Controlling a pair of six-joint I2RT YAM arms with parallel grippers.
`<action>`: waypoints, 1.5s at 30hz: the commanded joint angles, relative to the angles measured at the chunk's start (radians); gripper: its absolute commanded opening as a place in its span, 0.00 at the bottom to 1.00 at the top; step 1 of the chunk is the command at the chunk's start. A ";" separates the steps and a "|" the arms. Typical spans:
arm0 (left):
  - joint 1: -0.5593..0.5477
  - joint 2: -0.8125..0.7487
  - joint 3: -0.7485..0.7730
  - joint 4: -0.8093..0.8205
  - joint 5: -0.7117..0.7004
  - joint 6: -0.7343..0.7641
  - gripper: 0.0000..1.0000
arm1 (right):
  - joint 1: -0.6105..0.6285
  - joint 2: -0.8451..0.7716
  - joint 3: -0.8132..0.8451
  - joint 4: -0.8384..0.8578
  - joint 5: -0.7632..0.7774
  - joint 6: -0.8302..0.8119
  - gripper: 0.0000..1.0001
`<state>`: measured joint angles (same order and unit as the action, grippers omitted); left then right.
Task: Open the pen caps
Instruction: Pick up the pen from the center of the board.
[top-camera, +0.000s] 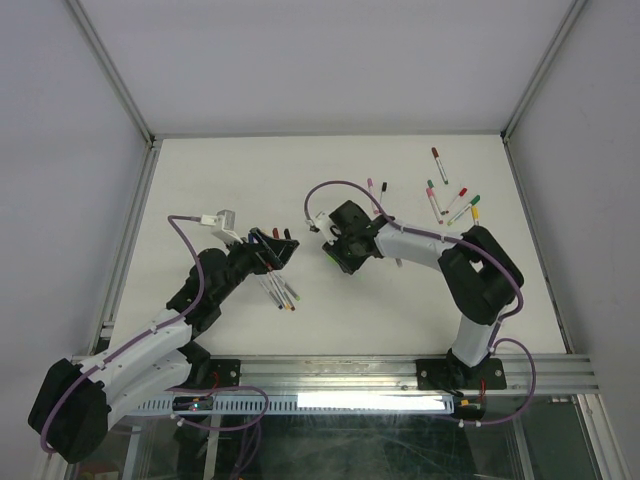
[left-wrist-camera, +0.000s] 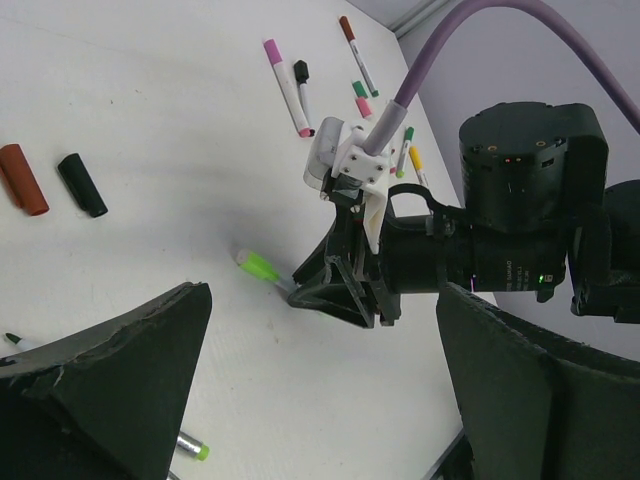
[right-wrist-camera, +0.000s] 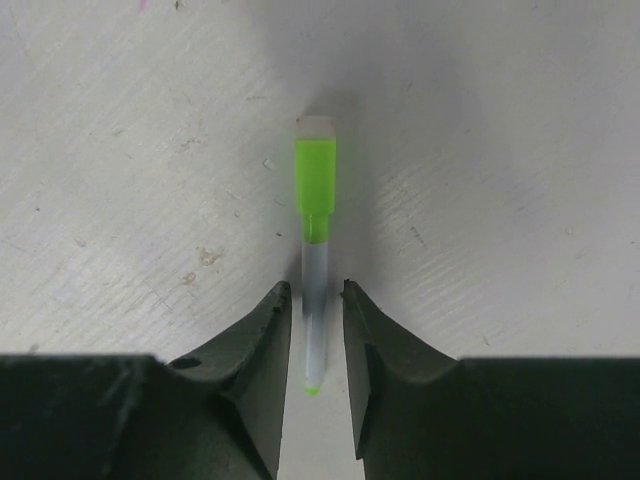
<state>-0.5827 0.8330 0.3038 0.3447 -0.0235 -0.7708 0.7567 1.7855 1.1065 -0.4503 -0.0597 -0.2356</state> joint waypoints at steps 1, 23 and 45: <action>-0.002 -0.004 -0.003 0.066 0.014 -0.007 0.99 | 0.013 0.031 0.021 -0.014 0.057 -0.028 0.28; -0.004 0.077 -0.066 0.243 0.081 -0.100 0.96 | -0.045 -0.047 0.014 -0.006 -0.068 -0.008 0.00; -0.089 0.378 -0.070 0.519 0.069 -0.263 0.93 | -0.150 -0.108 -0.010 0.024 -0.318 0.053 0.00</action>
<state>-0.6426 1.1683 0.2123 0.7589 0.0803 -1.0012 0.6304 1.7382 1.0985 -0.4572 -0.2848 -0.2134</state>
